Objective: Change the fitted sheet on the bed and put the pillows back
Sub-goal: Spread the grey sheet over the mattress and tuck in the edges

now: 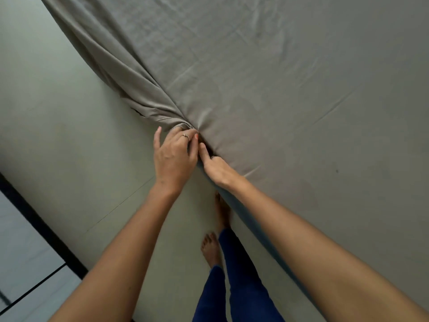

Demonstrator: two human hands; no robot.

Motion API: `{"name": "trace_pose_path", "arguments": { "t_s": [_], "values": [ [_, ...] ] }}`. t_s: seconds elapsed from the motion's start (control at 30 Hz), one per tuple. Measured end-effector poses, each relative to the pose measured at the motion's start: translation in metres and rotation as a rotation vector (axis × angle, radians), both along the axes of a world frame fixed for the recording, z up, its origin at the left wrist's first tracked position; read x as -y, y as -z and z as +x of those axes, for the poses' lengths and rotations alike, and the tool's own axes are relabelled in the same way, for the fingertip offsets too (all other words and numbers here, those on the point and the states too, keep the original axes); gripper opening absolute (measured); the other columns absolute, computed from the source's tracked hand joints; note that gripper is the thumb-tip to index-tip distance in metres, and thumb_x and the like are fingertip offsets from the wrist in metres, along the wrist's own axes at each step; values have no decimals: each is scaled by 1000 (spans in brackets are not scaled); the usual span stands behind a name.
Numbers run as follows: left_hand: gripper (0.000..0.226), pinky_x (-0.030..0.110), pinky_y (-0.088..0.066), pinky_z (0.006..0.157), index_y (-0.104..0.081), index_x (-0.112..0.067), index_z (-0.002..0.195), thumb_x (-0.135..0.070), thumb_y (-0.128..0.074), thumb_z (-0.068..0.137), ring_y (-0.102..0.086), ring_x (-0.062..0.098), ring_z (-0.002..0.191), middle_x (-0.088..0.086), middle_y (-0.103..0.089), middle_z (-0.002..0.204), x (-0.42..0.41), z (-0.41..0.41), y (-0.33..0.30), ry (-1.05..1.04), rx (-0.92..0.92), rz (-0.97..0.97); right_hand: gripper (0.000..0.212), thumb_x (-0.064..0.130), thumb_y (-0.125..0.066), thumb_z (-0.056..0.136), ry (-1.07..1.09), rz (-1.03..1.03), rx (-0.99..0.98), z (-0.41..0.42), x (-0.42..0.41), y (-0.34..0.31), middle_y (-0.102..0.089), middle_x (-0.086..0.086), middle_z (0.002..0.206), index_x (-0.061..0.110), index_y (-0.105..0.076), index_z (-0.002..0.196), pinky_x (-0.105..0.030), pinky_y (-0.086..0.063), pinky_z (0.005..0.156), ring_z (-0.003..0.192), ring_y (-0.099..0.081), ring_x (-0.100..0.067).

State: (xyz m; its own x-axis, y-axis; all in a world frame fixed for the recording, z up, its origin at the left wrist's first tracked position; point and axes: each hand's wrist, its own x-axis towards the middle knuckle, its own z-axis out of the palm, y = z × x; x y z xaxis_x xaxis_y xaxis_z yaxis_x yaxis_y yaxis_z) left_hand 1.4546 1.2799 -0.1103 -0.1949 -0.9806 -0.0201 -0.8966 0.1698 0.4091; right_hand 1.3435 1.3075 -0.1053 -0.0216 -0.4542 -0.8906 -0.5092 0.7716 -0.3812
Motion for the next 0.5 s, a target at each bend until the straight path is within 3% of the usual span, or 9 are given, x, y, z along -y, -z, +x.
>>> {"name": "trace_pose_path", "arguments": {
  "t_s": [0.07,0.13,0.23,0.3,0.37,0.43,0.5],
  "values": [
    [23,41,-34,104,-71,-12,93,-23,-51,93,-61,25,102,4,-69,96,17,3,-1,107,56,-88,86,67,-16,94,-1,-44,-50,1,-2,-2,-57,-26,126,-2,-60,120,-35,-37,99,123,-50,-34],
    [22,40,-37,98,-70,-9,92,-22,-52,91,-59,31,101,8,-65,101,27,5,-4,117,74,-124,65,53,-28,100,-33,-127,-56,0,-13,-15,-51,-23,135,1,-51,131,-33,-35,102,129,-46,-32],
    [35,39,-33,105,-57,-4,121,-24,-56,92,-46,33,122,16,-51,129,38,5,-11,-234,-48,-57,48,27,-42,101,-114,-415,43,-9,-36,-50,-37,-10,151,6,-38,144,-15,-16,111,140,-31,-16],
    [56,35,-27,111,-42,1,136,-36,-53,95,-38,34,132,21,-42,141,50,9,-11,-756,-301,165,44,25,-44,100,-193,-550,43,-15,-49,-65,-34,-3,152,10,-44,142,-7,-9,110,141,-26,-10],
    [73,38,-30,111,-35,-3,142,-58,-42,94,-39,32,134,17,-40,145,64,12,-10,-1284,-589,572,45,28,-41,98,-266,-627,20,-20,-49,-62,-31,-3,154,13,-47,140,-7,-7,110,142,-24,-13],
    [80,36,-41,100,-47,-12,131,-76,-27,87,-53,27,113,9,-54,122,74,15,-6,-1460,-956,892,49,30,-37,96,-357,-728,-26,-19,-34,-51,-31,-8,154,11,-46,140,-17,-14,114,142,-27,-19],
    [78,33,-46,94,-56,-14,121,-77,-24,87,-58,22,100,6,-61,108,83,12,-3,-1391,-1203,873,51,25,-39,94,-430,-865,-47,-15,-8,-42,-32,-14,153,7,-44,141,-26,-20,116,140,-31,-24]
  ]
}}
